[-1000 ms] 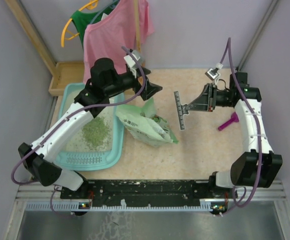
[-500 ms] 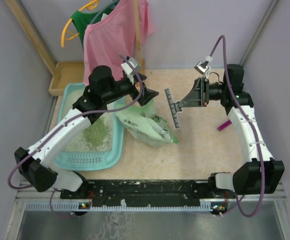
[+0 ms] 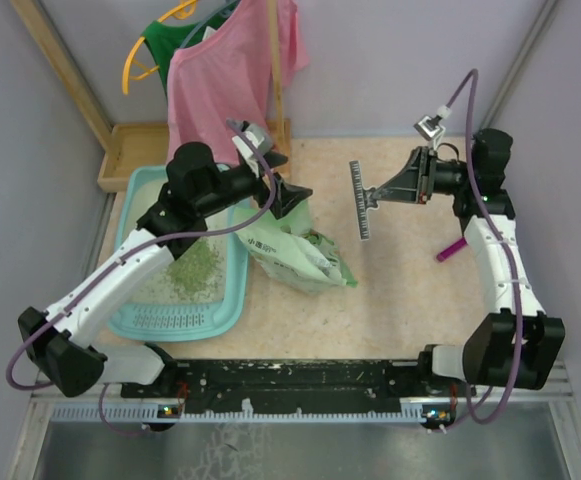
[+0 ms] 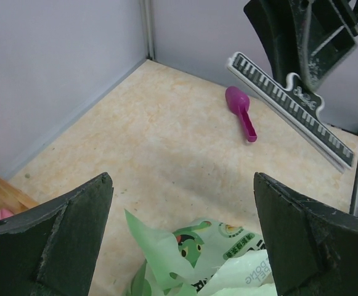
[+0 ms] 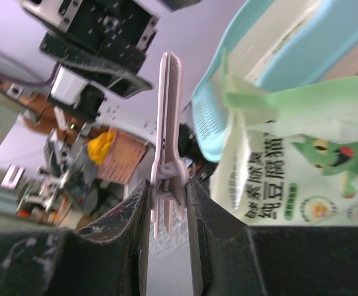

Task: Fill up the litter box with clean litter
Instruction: Adjust the clamp at the center of the board.

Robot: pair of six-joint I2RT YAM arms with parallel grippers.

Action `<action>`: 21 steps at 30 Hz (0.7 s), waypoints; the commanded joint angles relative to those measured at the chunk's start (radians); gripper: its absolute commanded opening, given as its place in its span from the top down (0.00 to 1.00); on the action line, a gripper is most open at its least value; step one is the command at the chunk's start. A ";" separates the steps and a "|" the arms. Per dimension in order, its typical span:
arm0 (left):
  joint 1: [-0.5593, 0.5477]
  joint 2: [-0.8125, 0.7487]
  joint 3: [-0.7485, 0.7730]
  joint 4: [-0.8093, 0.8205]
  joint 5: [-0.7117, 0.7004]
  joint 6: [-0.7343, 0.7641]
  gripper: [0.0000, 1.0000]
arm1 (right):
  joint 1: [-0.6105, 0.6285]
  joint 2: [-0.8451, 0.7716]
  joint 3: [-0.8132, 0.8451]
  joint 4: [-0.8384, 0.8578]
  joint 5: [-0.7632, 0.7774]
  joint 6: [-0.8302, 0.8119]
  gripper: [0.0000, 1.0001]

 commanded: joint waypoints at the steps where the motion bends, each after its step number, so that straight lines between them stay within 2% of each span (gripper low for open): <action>1: 0.005 0.021 0.009 0.083 0.090 -0.048 0.01 | -0.043 -0.009 0.074 -0.087 0.036 -0.159 1.00; 4: 0.005 0.078 0.007 0.210 0.194 -0.138 0.01 | -0.030 -0.025 0.108 -0.189 0.040 -0.253 1.00; 9: 0.009 0.212 0.044 0.454 0.359 -0.370 0.01 | -0.030 -0.077 0.070 -0.165 0.028 -0.257 1.00; 12: 0.019 0.283 0.085 0.568 0.418 -0.529 0.01 | -0.030 -0.099 0.041 -0.144 0.016 -0.257 1.00; 21: 0.020 0.415 0.202 0.793 0.530 -0.825 0.01 | -0.029 -0.112 0.014 -0.135 0.028 -0.328 1.00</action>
